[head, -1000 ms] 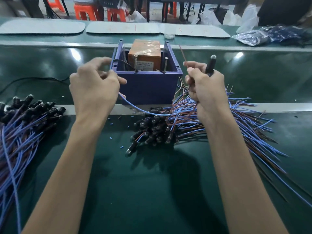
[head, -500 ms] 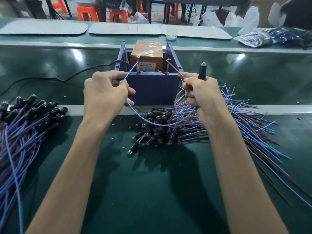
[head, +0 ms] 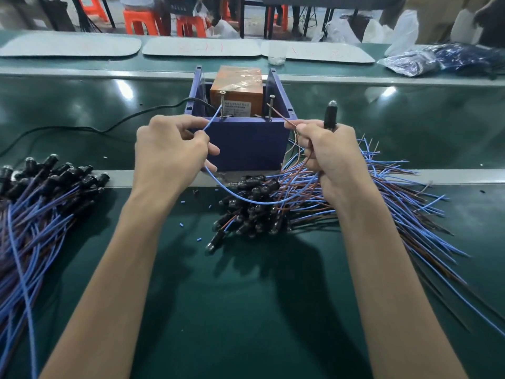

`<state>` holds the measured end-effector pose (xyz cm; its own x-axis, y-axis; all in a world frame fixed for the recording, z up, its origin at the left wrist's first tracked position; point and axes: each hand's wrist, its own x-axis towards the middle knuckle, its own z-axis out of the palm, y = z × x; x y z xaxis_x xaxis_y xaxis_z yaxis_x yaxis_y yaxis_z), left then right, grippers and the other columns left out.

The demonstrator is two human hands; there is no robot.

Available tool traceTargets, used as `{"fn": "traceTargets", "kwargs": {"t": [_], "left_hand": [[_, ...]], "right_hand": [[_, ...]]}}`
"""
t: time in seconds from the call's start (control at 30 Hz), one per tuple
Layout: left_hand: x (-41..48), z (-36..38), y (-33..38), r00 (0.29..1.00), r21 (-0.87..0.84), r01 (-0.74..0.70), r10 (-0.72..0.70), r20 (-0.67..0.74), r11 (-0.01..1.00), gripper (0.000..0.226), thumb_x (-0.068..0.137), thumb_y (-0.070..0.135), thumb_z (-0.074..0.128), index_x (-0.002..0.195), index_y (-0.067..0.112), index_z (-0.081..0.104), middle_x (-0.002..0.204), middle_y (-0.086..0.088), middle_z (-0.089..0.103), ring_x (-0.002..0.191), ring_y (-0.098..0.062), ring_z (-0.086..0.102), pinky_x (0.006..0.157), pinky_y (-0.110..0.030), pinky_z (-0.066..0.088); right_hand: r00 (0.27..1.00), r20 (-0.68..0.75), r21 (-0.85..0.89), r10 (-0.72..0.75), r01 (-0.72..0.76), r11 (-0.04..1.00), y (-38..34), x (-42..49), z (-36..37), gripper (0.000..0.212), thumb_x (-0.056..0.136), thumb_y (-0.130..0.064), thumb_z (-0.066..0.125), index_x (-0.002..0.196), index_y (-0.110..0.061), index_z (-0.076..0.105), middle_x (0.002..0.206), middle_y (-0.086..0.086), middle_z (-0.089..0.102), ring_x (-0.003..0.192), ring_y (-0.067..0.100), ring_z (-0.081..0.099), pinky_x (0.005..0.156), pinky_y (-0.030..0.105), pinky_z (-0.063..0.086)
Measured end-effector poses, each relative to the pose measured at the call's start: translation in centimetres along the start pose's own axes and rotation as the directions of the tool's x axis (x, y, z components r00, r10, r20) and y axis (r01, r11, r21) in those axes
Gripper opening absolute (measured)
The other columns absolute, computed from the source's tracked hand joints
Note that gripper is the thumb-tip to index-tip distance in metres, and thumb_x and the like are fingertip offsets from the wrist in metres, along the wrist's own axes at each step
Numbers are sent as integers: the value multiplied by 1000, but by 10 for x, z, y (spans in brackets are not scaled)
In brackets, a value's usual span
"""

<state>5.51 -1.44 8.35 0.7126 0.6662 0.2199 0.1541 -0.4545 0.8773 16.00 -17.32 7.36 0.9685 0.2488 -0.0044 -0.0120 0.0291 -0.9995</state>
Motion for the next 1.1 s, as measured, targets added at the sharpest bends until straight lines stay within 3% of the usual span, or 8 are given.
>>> {"fn": "traceTargets", "kwargs": {"t": [0.23, 0.4, 0.67, 0.9, 1.1], "left_hand": [[-3, -5, 6, 1000, 9, 16, -16, 23, 1000, 33, 83, 8, 51, 72, 35, 65, 59, 15, 69, 46, -6, 65, 75, -31, 59], [-5, -8, 9, 1000, 25, 8, -8, 30, 1000, 35, 82, 8, 51, 67, 36, 64, 58, 14, 69, 46, -5, 65, 75, -32, 59], [-5, -10, 11, 999, 39, 16, -18, 38, 999, 31, 81, 8, 51, 72, 32, 67, 58, 15, 69, 45, -5, 64, 73, -29, 59], [-5, -11, 10, 999, 62, -10, 7, 42, 998, 30, 84, 8, 51, 82, 33, 68, 60, 18, 69, 46, -3, 64, 70, -29, 58], [-4, -10, 9, 999, 67, -21, 18, 44, 998, 30, 85, 9, 52, 80, 35, 67, 60, 18, 69, 46, -5, 65, 68, -28, 58]], "right_hand": [[1000, -27, -30, -1, 0, 1000, -1, 1, -1, 30, 91, -3, 47, 78, -14, 73, 51, -11, 40, 39, 3, 27, 36, 13, 21], [999, -32, -38, -6, 4, 999, -2, 1, -3, 32, 90, -2, 47, 75, -15, 73, 44, -17, 42, 38, 2, 33, 36, 12, 22], [1000, -20, -38, -8, 7, 999, -4, 0, -3, 29, 89, -3, 51, 75, -13, 73, 45, -13, 36, 39, 3, 26, 36, 13, 22], [999, -42, -35, -6, 4, 999, -9, -4, -2, 34, 87, -3, 57, 58, -19, 67, 41, -15, 37, 40, 4, 29, 36, 13, 24], [999, -39, -24, 7, -8, 1000, -11, -6, -3, 30, 86, -3, 58, 58, -14, 62, 49, -8, 36, 44, 5, 28, 38, 14, 25]]}}
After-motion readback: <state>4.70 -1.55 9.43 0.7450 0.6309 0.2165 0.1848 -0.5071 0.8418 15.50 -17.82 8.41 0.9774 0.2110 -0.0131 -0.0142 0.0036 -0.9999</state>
